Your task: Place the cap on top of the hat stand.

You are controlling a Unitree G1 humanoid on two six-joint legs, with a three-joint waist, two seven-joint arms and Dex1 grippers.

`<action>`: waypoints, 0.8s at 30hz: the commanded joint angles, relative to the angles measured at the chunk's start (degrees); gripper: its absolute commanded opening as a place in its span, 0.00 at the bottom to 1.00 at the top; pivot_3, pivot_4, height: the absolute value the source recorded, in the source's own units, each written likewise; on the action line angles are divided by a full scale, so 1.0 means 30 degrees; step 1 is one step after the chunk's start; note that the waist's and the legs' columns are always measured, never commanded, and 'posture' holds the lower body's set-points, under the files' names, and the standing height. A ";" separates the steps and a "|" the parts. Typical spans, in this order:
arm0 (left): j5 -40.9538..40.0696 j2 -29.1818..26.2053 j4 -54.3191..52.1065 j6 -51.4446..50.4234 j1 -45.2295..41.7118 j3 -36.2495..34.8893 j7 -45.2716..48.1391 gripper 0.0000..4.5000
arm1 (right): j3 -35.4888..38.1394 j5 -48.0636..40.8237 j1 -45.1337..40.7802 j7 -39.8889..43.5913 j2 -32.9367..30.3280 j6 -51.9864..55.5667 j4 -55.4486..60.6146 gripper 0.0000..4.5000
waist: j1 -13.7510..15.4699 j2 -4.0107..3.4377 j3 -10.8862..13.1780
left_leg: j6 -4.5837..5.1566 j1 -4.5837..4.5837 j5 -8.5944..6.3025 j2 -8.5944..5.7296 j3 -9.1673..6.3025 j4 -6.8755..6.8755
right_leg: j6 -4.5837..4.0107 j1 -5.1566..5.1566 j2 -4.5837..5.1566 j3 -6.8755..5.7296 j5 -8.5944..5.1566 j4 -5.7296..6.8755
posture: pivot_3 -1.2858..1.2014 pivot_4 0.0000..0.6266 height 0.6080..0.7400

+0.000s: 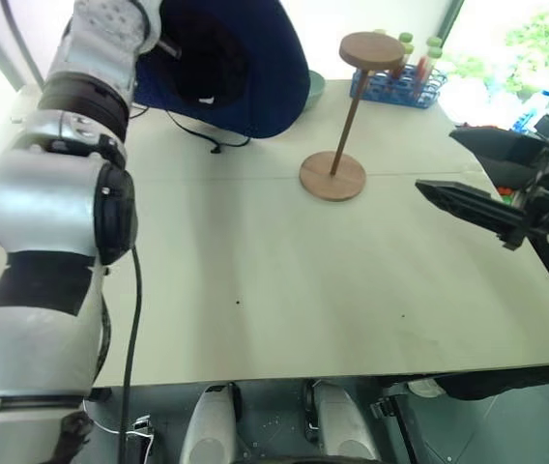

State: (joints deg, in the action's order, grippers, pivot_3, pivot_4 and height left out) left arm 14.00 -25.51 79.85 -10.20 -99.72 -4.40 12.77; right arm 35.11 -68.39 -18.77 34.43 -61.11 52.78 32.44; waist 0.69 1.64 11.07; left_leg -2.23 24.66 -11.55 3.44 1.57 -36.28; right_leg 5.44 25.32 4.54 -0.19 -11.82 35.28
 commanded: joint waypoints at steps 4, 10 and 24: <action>-0.4268 0.0138 -0.0935 -0.3747 -0.1618 -0.3976 0.0061 0.01 | -0.0039 -0.0403 -0.0564 -0.0414 -0.0166 -0.0628 0.0267 1.00 | -0.0006 0.0001 0.0000 | 0.0000 0.0003 0.0000 -0.0005 -0.0004 -0.0028 | 0.0017 -0.0006 0.0000 0.0000 0.0009 0.0016 | 0.52 0.24 1.00; -0.6149 -0.0991 -0.1699 -0.7585 -0.2424 -0.5176 -0.0199 0.01 | 0.0451 -0.1037 0.0085 -0.0873 -0.0165 -0.0419 0.0633 1.00 | -0.0071 0.0005 0.0003 | 0.0000 0.0002 0.0000 -0.0007 -0.0004 -0.0010 | 0.0039 -0.0001 0.0000 0.0000 0.0017 0.0014 | 0.52 0.24 1.00; -1.0875 0.0405 -0.2270 -0.9722 -0.2251 -0.9294 -0.6167 0.01 | 0.0513 -0.1479 0.0403 -0.1579 -0.0245 -0.0637 0.0723 1.00 | 0.0054 0.0005 0.0001 | -0.0003 -0.0034 0.0001 -0.0015 -0.0006 -0.0032 | 0.0049 -0.0043 0.0005 0.0001 0.0022 0.0035 | 0.52 0.24 1.00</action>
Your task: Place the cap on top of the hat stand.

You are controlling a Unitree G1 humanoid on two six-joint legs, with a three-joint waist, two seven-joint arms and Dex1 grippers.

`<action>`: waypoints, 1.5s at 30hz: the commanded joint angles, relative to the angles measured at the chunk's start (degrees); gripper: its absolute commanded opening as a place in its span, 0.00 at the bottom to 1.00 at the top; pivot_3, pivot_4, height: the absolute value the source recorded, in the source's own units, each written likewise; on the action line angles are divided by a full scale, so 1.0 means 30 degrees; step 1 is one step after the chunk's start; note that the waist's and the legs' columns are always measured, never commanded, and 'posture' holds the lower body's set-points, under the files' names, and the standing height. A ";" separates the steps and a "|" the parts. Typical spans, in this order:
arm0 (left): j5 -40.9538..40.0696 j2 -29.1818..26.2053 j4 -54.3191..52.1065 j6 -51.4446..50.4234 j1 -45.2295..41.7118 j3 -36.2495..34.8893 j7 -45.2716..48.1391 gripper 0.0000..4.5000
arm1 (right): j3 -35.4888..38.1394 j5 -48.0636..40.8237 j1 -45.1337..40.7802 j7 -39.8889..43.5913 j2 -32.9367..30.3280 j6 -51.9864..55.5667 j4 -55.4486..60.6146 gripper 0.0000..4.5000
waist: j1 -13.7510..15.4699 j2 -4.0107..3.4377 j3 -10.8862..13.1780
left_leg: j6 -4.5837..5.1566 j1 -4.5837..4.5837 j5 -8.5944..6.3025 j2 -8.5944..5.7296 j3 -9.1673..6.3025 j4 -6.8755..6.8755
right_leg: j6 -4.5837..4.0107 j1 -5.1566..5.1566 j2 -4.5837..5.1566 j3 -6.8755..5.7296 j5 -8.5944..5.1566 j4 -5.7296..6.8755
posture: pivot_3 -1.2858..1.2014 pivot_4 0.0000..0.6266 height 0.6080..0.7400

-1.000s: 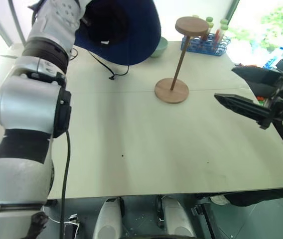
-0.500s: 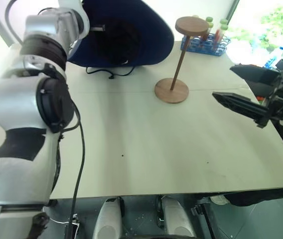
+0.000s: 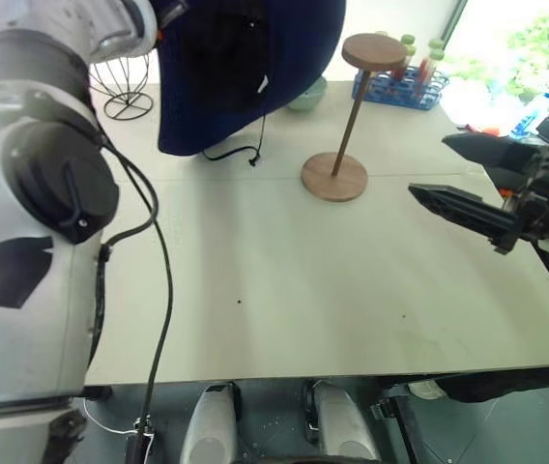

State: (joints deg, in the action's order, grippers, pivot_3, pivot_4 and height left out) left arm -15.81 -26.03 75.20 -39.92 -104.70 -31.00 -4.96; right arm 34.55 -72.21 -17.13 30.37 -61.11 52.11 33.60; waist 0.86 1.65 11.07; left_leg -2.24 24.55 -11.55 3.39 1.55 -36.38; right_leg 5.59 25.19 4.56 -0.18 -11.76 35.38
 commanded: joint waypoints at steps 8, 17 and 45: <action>-0.1348 0.3041 -0.0941 0.0586 -0.1607 0.0172 0.2039 0.01 | 0.1200 -0.0528 0.0395 -0.0806 -0.0051 -0.0498 0.0751 1.00 | -0.0052 0.0001 0.0001 | 0.0001 -0.0005 0.0000 -0.0005 0.0000 0.0005 | 0.0008 -0.0001 0.0001 0.0001 0.0005 -0.0006 | 0.52 0.24 1.00; -0.0824 0.4103 -0.1081 0.2449 -0.2828 0.1449 0.4581 0.01 | 0.1869 -0.1066 0.1171 -0.1684 0.0180 -0.0668 0.1331 1.00 | -0.0099 -0.0002 0.0000 | 0.0001 -0.0014 -0.0001 -0.0007 0.0000 0.0020 | 0.0005 -0.0002 0.0001 0.0005 0.0004 -0.0039 | 0.52 0.24 1.00; 0.5193 0.0320 -1.9762 1.3212 1.3917 1.1932 1.7677 0.01 | 0.6042 -0.2117 0.2996 -0.1861 -0.1154 0.0453 -0.0398 1.00 | -0.0035 -0.0048 -0.0026 | 0.0027 -0.0014 -0.0005 -0.0010 -0.0001 -0.0068 | -0.0015 -0.0058 -0.0003 0.0062 0.0004 -0.0022 | 0.52 0.24 1.00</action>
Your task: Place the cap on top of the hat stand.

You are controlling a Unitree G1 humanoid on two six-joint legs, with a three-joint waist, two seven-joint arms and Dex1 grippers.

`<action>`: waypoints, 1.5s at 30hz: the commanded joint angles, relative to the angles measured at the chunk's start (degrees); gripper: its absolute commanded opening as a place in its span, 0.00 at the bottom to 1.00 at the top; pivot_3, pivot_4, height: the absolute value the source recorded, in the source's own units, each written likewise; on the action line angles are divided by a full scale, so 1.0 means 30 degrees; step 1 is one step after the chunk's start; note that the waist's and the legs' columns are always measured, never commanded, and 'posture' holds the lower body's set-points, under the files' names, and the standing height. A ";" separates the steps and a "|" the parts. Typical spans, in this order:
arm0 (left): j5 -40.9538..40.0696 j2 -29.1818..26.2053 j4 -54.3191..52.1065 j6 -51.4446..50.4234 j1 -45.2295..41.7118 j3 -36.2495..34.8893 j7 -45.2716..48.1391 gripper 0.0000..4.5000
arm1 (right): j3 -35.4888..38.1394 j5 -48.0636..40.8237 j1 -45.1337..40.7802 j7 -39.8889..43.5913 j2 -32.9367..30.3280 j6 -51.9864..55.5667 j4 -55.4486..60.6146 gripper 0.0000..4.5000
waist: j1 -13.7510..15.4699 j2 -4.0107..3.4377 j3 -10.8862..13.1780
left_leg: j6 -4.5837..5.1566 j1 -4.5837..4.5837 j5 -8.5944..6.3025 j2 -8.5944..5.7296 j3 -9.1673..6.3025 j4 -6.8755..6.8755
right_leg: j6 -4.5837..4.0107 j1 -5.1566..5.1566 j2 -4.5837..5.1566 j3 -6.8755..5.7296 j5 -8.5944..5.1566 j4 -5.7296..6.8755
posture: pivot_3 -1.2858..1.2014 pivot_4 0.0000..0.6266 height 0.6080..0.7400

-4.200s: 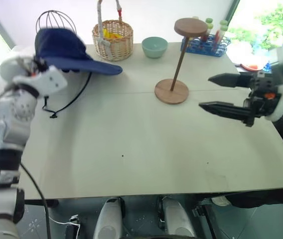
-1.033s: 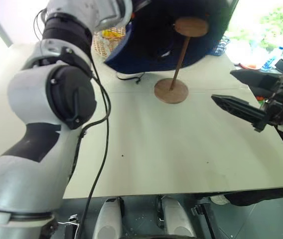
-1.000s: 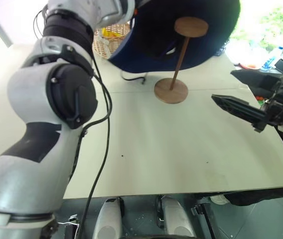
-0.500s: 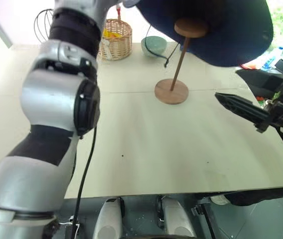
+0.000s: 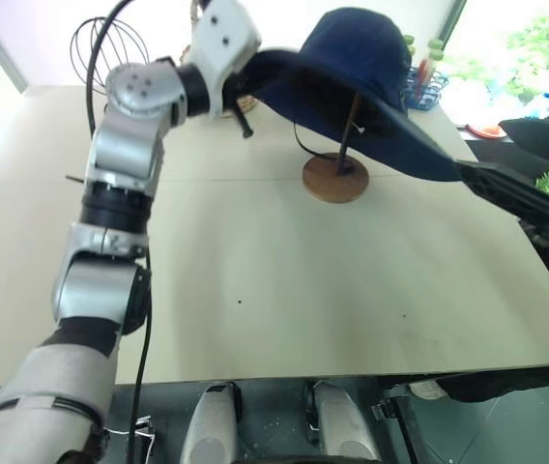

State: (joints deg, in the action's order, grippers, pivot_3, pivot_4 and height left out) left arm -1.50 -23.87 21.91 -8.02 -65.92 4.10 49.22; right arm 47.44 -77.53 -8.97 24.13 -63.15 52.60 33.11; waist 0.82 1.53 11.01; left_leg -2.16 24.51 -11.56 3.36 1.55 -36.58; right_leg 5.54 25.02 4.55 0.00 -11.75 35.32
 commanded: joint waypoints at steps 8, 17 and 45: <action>0.1983 -0.1241 -0.2822 0.7454 0.4085 0.0937 -0.1270 0.01 | 0.2880 -0.0170 0.1218 0.0757 -0.0695 0.0759 -0.0417 1.00 | -0.0025 -0.0010 -0.0006 | 0.0093 -0.0030 -0.0058 0.0005 -0.0002 -0.0170 | -0.0037 -0.0108 0.0000 0.0001 -0.0018 0.0001 | 0.52 0.24 1.00; 0.5742 -0.3062 0.1372 1.4158 0.5559 0.2364 -0.3883 0.01 | 0.2578 0.0025 0.1148 0.0762 -0.0681 0.0567 -0.0547 1.00 | -0.0024 -0.0014 -0.0009 | 0.0103 -0.0042 -0.0066 0.0006 -0.0003 -0.0169 | -0.0036 -0.0119 0.0000 0.0001 -0.0019 -0.0002 | 0.52 0.24 1.00; 1.2387 -0.4337 0.7194 2.0664 0.2916 0.5136 -1.2487 0.84 | 0.0148 0.0701 -0.0137 0.1188 -0.0340 -0.0251 -0.1026 1.00 | -0.0006 -0.0022 -0.0014 | 0.0112 -0.0027 -0.0078 0.0010 0.0002 -0.0162 | -0.0027 -0.0122 0.0015 -0.0003 -0.0014 -0.0040 | 0.52 0.24 1.00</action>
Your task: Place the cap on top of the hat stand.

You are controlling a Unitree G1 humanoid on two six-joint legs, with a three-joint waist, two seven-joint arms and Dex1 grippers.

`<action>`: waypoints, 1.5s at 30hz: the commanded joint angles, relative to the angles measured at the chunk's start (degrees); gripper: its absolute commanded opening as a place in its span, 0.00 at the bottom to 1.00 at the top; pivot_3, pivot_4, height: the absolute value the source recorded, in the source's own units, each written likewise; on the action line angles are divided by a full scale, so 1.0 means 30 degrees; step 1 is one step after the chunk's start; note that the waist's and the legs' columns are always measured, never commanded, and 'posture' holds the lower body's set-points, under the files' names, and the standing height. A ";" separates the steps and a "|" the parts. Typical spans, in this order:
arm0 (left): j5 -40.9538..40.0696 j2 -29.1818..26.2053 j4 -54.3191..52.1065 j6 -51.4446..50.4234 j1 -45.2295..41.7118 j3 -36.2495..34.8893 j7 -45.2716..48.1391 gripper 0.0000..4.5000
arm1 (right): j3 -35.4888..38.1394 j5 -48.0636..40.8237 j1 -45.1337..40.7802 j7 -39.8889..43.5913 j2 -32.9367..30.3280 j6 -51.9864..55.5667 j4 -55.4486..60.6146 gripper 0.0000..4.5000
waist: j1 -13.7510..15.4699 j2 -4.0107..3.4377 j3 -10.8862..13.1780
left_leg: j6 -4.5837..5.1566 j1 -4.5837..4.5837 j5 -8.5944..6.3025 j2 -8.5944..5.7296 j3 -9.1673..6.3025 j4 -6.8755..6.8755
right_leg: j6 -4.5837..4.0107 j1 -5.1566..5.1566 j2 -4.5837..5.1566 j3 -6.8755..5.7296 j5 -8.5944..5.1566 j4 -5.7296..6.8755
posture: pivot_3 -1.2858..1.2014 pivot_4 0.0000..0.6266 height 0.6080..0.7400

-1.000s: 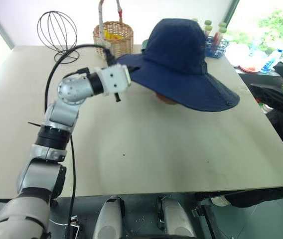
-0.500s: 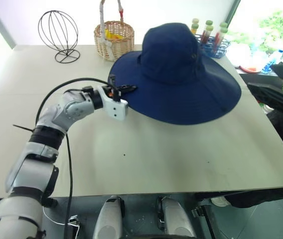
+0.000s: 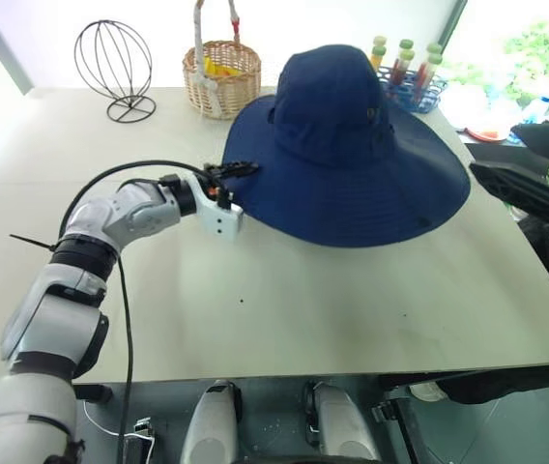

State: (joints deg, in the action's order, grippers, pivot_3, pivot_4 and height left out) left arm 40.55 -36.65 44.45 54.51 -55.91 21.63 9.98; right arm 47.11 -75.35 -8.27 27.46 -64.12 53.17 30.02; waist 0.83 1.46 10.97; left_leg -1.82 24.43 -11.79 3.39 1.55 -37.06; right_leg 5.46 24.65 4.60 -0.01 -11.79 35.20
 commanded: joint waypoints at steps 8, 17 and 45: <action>-0.9755 -0.1148 -0.3787 -0.2259 0.1118 -0.2667 0.6409 0.96 | -0.0492 0.0565 -0.0852 0.0901 -0.0287 -0.0615 -0.0702 1.00 | -0.0059 -0.0003 -0.0001 | 0.0013 -0.0008 -0.0007 0.0006 0.0004 0.0006 | -0.0003 0.0002 -0.0002 -0.0001 -0.0002 0.0001 | 0.52 0.24 1.00; -1.0764 -0.2123 -0.7493 -0.4119 0.3227 -0.4101 0.7684 0.96 | -0.2074 0.1488 -0.2176 0.1732 -0.0178 -0.0992 -0.1528 1.00 | -0.0015 -0.0006 -0.0002 | 0.0013 -0.0007 -0.0007 0.0005 0.0007 -0.0002 | -0.0003 -0.0002 -0.0003 0.0000 -0.0001 0.0001 | 0.52 0.24 1.00; -2.5511 -0.5887 -1.5474 -3.0128 0.0338 -0.7293 2.1570 0.96 | -0.5395 0.6533 -0.1922 0.3147 -0.1458 -0.1503 0.0993 1.00 | -0.0307 -0.0019 0.0014 | 0.0016 -0.0004 -0.0012 0.0019 0.0004 0.0018 | -0.0009 0.0031 -0.0027 -0.0004 -0.0010 -0.0008 | 0.52 0.24 1.00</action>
State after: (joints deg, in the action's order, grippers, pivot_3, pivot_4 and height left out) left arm -31.45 -52.47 -0.17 -30.02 -52.06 1.41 71.42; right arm 31.85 -58.25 -14.00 37.58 -67.74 50.53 29.13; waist -0.10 1.41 11.01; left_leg -1.78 24.44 -11.83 3.45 1.56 -37.01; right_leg 5.43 24.77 4.52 -0.02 -11.82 35.18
